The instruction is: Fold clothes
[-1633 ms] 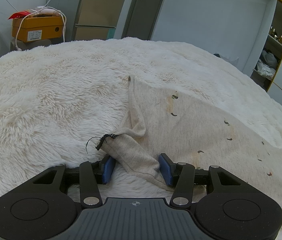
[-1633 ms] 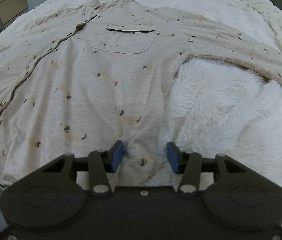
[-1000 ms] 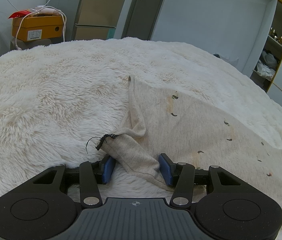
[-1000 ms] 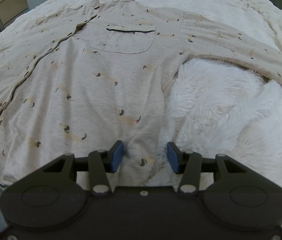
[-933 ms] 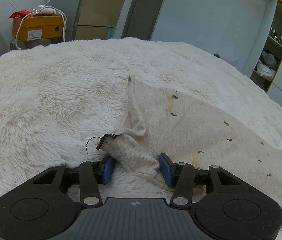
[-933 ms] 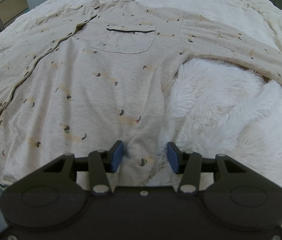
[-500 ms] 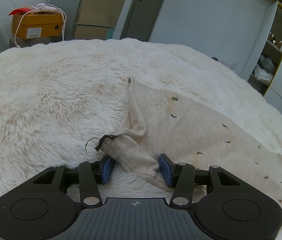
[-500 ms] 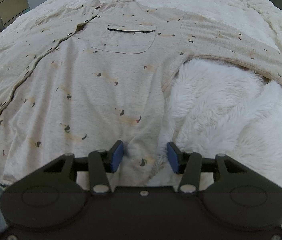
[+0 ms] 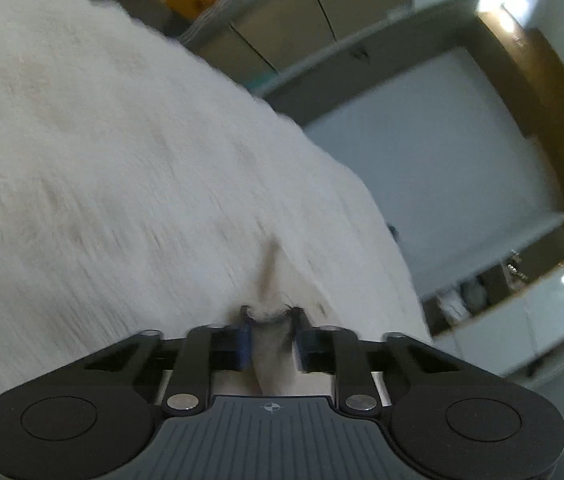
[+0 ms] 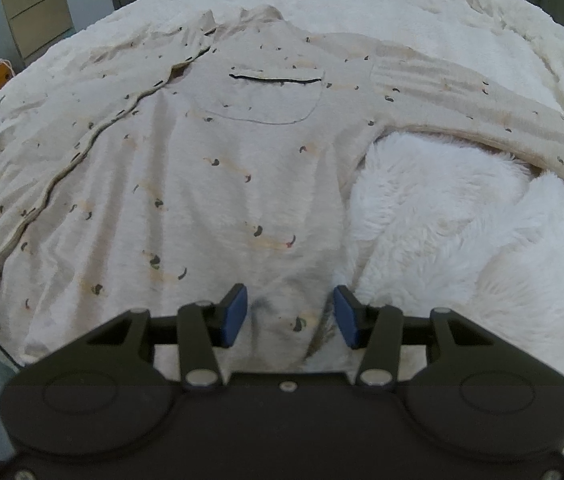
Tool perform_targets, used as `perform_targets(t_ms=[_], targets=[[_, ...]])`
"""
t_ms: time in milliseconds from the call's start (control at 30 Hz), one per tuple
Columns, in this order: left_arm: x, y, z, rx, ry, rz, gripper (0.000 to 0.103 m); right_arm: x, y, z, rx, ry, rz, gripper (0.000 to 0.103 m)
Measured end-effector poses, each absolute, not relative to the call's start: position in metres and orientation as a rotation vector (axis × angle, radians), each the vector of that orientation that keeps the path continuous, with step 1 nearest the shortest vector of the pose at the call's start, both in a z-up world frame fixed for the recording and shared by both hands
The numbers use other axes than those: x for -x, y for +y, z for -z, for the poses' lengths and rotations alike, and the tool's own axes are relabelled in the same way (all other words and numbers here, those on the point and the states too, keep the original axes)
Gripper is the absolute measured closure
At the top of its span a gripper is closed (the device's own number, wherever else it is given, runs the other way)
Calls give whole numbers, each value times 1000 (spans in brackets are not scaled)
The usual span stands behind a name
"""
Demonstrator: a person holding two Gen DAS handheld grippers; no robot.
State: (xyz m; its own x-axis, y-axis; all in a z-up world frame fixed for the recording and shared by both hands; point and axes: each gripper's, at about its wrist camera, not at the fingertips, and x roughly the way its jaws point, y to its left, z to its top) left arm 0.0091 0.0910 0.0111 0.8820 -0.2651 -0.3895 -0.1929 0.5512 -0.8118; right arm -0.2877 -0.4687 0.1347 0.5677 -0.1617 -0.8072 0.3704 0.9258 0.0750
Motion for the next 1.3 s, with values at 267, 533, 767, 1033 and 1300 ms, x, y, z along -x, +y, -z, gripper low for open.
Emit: perform_targets(t_ms=[267, 533, 767, 1033, 1300], targets=[[-10, 82, -14, 886, 603, 29, 56, 285, -469, -135, -253, 909, 311, 56], [7, 69, 1, 1103, 618, 87, 55, 288, -470, -136, -261, 896, 320, 56], [-44, 31, 6, 1074, 650, 18, 81, 289, -469, -136, -259, 900, 318, 56], [-37, 6, -2, 1125, 585, -83, 53, 295, -471, -141, -280, 853, 333, 55], [-80, -52, -2, 1085, 634, -77, 100, 303, -478, -147, -320, 800, 320, 55]])
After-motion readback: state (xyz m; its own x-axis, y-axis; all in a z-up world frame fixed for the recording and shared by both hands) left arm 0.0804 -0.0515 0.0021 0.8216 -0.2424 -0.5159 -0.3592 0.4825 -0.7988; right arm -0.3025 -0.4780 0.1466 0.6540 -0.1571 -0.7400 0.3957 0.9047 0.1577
